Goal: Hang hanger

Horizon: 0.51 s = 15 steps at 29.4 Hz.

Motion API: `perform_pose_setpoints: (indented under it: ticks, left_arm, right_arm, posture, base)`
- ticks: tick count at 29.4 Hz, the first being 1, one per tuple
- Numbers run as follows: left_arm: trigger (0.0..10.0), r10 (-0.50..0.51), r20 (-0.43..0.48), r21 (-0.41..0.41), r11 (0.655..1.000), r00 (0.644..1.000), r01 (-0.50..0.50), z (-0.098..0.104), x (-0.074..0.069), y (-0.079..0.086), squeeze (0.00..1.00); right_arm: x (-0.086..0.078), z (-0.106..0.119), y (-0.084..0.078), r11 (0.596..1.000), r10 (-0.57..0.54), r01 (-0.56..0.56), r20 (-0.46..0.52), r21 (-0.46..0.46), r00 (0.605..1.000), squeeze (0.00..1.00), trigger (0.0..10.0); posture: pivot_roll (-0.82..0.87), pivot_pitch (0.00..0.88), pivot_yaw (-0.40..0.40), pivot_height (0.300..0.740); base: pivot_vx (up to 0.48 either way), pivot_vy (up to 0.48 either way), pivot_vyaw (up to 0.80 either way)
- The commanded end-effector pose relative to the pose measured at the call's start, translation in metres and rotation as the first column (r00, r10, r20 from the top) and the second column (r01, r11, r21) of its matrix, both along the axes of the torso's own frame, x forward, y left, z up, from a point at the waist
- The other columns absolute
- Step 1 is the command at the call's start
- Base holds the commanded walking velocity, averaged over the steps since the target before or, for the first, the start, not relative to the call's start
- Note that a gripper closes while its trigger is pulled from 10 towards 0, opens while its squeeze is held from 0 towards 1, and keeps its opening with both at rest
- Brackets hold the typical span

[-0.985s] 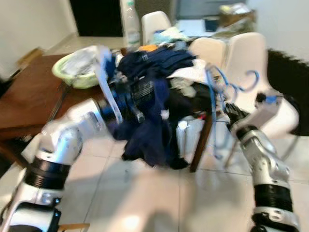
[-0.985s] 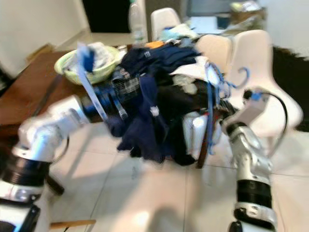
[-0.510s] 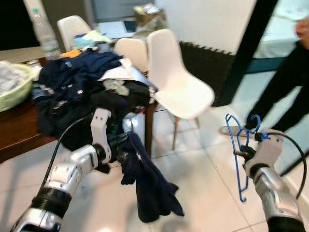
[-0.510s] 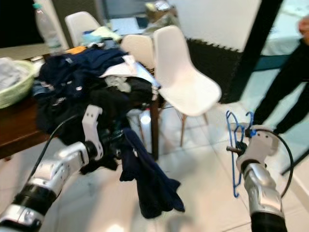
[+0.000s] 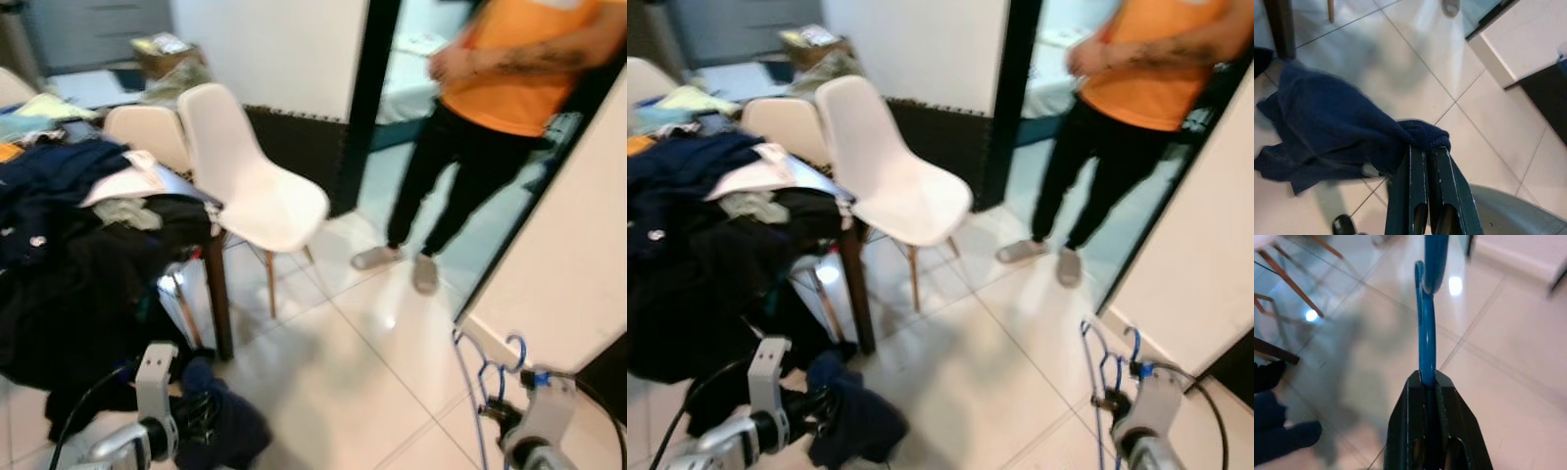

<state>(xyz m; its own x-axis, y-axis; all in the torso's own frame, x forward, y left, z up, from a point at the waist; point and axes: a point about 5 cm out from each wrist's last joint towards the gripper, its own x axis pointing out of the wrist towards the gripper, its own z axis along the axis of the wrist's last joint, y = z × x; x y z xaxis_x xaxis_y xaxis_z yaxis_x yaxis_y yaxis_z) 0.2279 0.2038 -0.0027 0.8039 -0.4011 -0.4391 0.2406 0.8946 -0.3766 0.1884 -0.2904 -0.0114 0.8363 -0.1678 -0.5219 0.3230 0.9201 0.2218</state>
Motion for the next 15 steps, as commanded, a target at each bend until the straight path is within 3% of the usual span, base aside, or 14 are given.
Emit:
perform_pose_setpoints:
  ticks: [1, 5, 15]
  left_arm:
    - [10.0, 0.007, 0.058, -0.016, 1.000, 0.998, -0.006, 0.0075, 0.0064, 0.0000, 0.00]
    - [10.0, 0.003, 0.057, -0.002, 1.000, 0.998, -0.002, 0.0032, 0.0100, 0.0003, 0.00]
    - [10.0, 0.001, 0.070, -0.007, 1.000, 0.998, 0.000, 0.0015, 0.0068, 0.0010, 0.00]
  right_arm:
    - [0.0064, 0.0064, -0.0009, 1.000, 0.000, -0.001, 0.059, 0.012, 0.998, 0.00, 10.0]
    - [0.0074, 0.0036, 0.0036, 0.998, 0.018, -0.022, 0.064, 0.067, 0.998, 0.00, 10.0]
    - [0.0048, 0.0005, 0.0043, 0.994, 0.032, -0.038, 0.063, 0.104, 0.997, 0.00, 10.0]
  posture:
    - [0.07, 0.028, -0.035, 0.740]
    - [0.06, 0.032, -0.026, 0.740]
    - [0.07, 0.047, -0.030, 0.740]
  base:
    - [0.000, 0.000, -0.80]
    - [0.000, 0.000, -0.80]
    - [0.000, 0.000, -0.79]
